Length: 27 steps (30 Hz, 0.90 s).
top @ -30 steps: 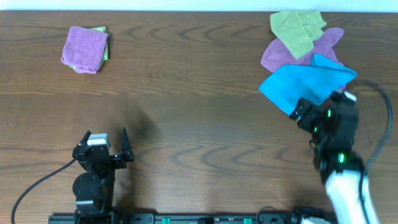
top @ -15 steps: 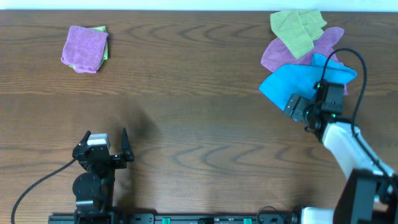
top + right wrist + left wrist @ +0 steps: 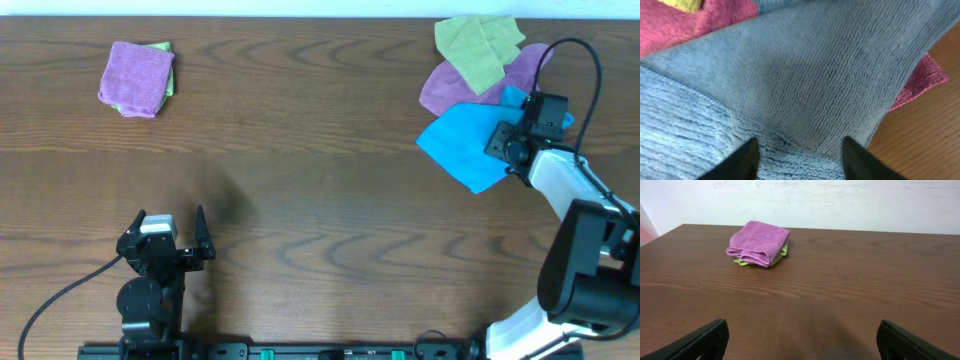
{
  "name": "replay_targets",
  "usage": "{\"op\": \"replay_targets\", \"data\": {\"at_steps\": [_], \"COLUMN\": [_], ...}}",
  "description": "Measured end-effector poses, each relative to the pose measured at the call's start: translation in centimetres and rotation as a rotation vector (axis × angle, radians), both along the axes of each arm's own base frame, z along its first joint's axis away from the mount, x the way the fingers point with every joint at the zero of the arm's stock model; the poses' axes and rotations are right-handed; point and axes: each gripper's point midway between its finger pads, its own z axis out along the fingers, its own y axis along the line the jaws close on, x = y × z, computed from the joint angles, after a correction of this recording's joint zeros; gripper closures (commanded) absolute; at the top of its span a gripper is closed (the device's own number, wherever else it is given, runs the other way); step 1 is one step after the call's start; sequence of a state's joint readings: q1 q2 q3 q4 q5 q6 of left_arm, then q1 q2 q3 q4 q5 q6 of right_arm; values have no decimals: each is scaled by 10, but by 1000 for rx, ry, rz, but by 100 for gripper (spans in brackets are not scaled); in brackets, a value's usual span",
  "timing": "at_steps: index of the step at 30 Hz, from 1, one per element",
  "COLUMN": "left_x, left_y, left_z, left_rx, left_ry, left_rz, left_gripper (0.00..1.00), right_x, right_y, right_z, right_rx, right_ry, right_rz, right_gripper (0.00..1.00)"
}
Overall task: Fold the cloth
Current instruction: 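Reach the right gripper to the blue cloth's near corner and grasp it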
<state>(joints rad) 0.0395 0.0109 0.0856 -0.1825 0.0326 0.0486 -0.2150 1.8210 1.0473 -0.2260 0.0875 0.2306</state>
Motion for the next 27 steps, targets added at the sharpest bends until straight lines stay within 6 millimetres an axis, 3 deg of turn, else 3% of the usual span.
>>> {"op": "replay_targets", "data": {"at_steps": [1, 14, 18, 20, 22, 27], "left_x": [0, 0, 0, 0, 0, 0], "left_y": [0, 0, 0, 0, 0, 0], "left_z": [0, 0, 0, 0, 0, 0], "left_rx": [0, 0, 0, 0, 0, 0], "left_ry": [0, 0, 0, 0, 0, 0], "left_rz": [0, 0, 0, 0, 0, 0], "left_gripper": [5, 4, 5, 5, 5, 5], "right_x": [0, -4, -1, -1, -1, 1], "right_y": [0, -31, -30, -28, -27, -24], "right_z": [-2, 3, -9, -17, -20, -20], "right_rx": [0, -82, -65, -51, -47, -32], "right_ry": [6, -1, 4, 15, 22, 10], "right_rz": [0, -83, -76, -70, -66, -60], "right_gripper": [25, 33, 36, 45, 71, 78]}}
